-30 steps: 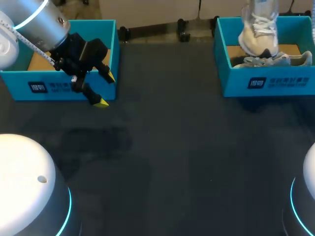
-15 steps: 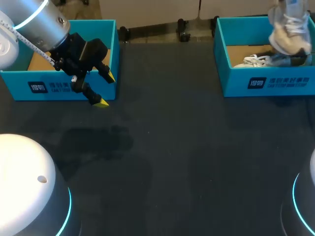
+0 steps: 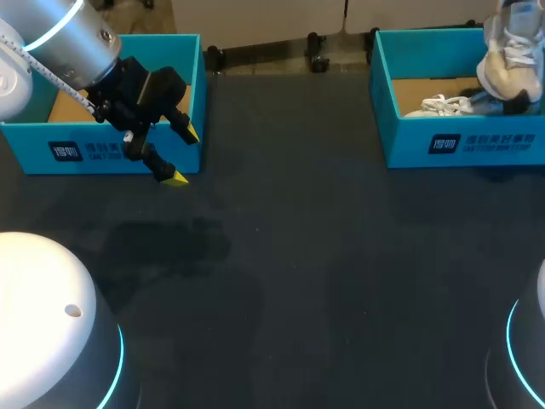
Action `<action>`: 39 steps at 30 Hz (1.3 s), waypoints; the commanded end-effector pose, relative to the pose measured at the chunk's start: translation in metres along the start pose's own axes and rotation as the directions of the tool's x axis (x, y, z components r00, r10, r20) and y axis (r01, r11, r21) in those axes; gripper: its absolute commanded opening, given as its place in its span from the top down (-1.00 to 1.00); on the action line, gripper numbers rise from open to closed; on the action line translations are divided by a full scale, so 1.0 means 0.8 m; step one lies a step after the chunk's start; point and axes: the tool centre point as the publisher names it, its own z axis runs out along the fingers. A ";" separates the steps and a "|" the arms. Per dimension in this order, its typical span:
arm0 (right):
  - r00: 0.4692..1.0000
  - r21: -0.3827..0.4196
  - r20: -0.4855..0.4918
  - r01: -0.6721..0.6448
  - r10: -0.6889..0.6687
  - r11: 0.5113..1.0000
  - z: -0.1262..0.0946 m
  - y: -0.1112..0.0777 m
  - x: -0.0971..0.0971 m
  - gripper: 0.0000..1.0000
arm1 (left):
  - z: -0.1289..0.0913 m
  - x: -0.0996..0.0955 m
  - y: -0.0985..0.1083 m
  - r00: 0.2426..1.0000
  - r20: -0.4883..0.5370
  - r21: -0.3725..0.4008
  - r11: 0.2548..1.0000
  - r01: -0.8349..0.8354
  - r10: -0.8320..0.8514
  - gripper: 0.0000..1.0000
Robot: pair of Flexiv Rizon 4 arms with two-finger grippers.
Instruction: Take the shoe out of the shoebox, open the shoe tongue, remove and reinsert the insole, then place the shoe into the shoebox
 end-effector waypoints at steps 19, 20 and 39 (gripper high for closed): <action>0.448 0.156 -0.050 -0.879 0.893 0.450 -0.008 -0.032 0.021 1.00 | 0.000 0.001 0.000 1.000 0.002 -0.002 1.000 0.000 0.000 -1.00; 0.404 0.146 -0.034 -0.903 0.914 0.404 -0.011 -0.034 0.023 1.00 | 0.000 0.001 0.000 1.000 0.002 -0.002 1.000 0.000 0.000 -1.00; 0.247 0.185 0.055 -0.955 0.968 0.233 -0.008 -0.045 0.030 1.00 | 0.000 0.001 0.000 1.000 0.002 -0.002 1.000 0.000 0.000 -1.00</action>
